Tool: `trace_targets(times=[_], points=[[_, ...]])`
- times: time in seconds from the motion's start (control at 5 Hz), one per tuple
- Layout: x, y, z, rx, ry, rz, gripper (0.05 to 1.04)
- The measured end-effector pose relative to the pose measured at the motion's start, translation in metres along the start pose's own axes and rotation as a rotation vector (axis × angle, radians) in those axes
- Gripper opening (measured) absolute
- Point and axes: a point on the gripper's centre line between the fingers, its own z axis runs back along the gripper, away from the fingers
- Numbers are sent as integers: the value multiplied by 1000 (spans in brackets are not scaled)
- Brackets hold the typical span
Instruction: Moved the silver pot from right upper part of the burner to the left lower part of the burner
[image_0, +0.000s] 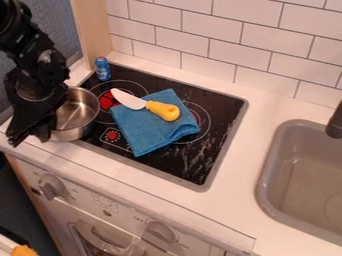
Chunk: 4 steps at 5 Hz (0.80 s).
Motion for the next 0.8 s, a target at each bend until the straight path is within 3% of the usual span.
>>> trace_targets(times=[0.2,0.6,0.8], points=[[-3,-3,-1,16,37,-14,294],[-20,-5,2,61,59,-50,903],[-24,-6,3,57,69,-54,1007]])
